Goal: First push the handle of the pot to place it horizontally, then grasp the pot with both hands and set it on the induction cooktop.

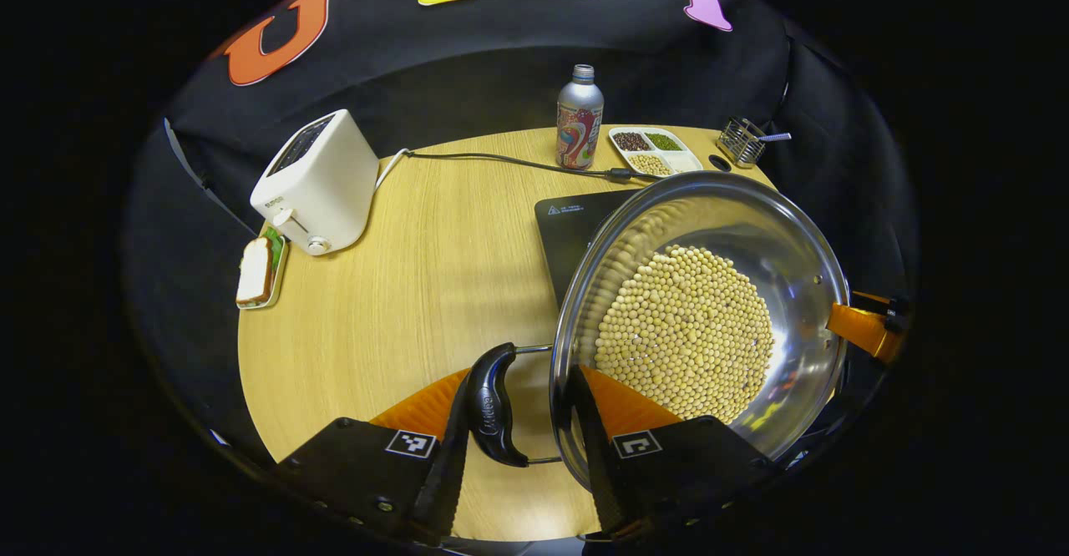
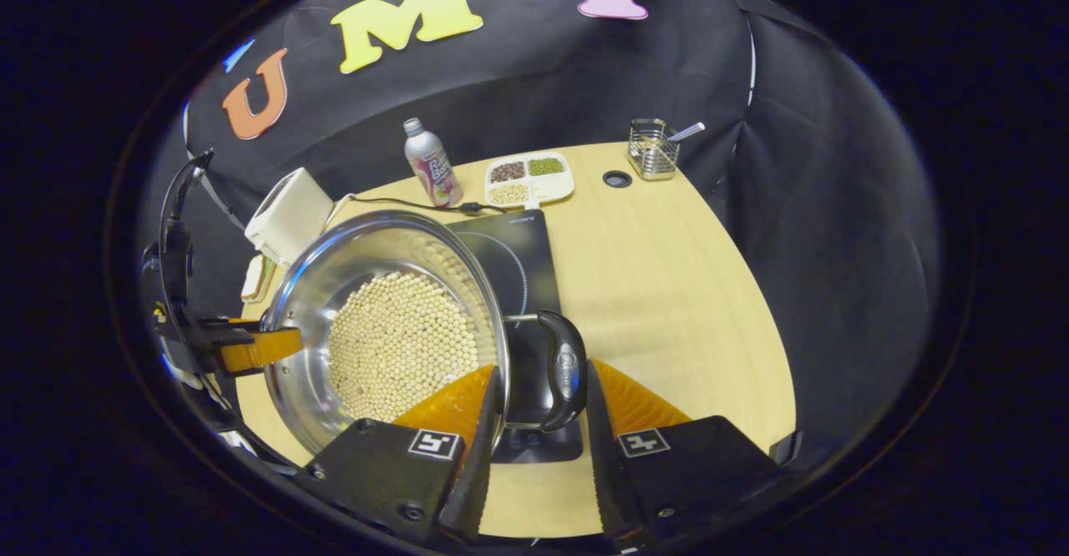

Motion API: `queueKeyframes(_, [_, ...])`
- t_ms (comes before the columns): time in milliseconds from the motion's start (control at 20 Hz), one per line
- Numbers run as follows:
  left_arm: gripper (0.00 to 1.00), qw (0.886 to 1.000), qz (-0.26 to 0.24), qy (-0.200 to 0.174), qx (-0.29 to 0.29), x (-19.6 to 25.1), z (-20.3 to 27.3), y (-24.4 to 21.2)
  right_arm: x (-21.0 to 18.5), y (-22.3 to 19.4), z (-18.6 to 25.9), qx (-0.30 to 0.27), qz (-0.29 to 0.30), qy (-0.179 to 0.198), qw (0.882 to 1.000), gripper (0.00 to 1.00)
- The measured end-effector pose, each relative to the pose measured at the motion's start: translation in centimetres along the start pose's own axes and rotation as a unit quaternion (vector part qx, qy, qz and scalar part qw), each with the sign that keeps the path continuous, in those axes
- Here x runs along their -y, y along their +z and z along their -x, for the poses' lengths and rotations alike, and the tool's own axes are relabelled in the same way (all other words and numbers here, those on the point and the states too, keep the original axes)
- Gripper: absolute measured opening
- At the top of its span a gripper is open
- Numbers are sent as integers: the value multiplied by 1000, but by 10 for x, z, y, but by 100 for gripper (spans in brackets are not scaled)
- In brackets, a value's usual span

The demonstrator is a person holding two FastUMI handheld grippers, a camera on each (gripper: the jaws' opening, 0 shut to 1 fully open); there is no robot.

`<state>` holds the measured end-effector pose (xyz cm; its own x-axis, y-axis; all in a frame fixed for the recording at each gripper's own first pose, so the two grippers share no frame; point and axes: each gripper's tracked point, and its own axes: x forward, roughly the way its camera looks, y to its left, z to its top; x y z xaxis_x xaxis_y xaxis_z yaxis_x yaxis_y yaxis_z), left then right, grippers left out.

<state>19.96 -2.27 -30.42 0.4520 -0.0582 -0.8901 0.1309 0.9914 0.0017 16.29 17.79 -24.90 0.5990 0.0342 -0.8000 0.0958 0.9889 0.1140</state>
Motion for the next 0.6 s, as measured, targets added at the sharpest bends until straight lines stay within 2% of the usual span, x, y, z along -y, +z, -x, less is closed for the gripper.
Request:
queueKeyframes(50, [61, 1000, 4, 1, -4, 4, -6, 3, -7, 5, -5, -2, 3, 1, 1000, 53])
queueKeyframes(150, [61, 1000, 13, 5, -11, 9, -16, 9, -13, 13, -22, -10, 13, 6, 1000, 53])
queueKeyframes(200, [71, 1000, 18, 8, -13, 11, -19, 13, -17, 17, -29, -12, 16, 8, 1000, 53])
queueKeyframes(250, [72, 1000, 22, 11, -15, 14, -20, 16, -17, 18, -37, -14, 19, 10, 1000, 53])
queueKeyframes(300, [61, 999, 26, 14, -18, 14, -24, 19, -20, 21, -44, -17, 24, 13, 999, 53])
queueKeyframes(500, [61, 999, 36, 21, -23, 14, -38, 32, -12, 37, -59, -23, 35, 19, 999, 55])
queueKeyframes(550, [61, 999, 36, 22, -23, 13, -41, 34, -12, 39, -62, -25, 36, 19, 999, 53])
queueKeyframes(600, [61, 999, 36, 22, -25, 13, -43, 36, -12, 41, -66, -26, 36, 19, 999, 55])
